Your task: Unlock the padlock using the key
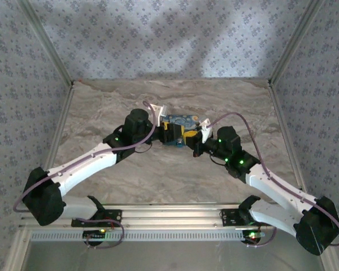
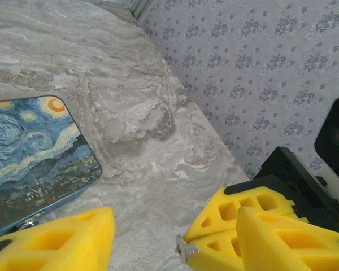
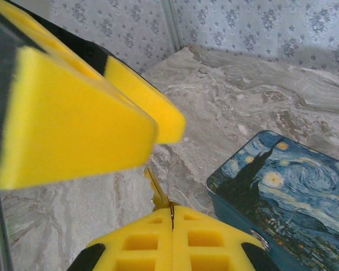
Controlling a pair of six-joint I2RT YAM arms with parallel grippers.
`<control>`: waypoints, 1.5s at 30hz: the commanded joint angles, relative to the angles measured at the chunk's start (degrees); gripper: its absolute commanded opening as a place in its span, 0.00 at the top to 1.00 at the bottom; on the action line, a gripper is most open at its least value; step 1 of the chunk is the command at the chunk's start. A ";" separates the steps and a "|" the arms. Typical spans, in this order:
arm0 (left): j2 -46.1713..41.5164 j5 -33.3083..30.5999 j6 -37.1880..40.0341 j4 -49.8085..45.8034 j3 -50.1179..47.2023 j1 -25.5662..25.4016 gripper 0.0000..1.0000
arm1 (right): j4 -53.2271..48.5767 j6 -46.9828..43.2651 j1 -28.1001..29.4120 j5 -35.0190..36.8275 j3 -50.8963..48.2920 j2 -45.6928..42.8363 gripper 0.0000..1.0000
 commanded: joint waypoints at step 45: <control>-3.57 6.63 8.66 -1.39 3.06 -0.62 1.00 | 18.39 17.90 -10.11 -32.34 -0.69 5.17 0.51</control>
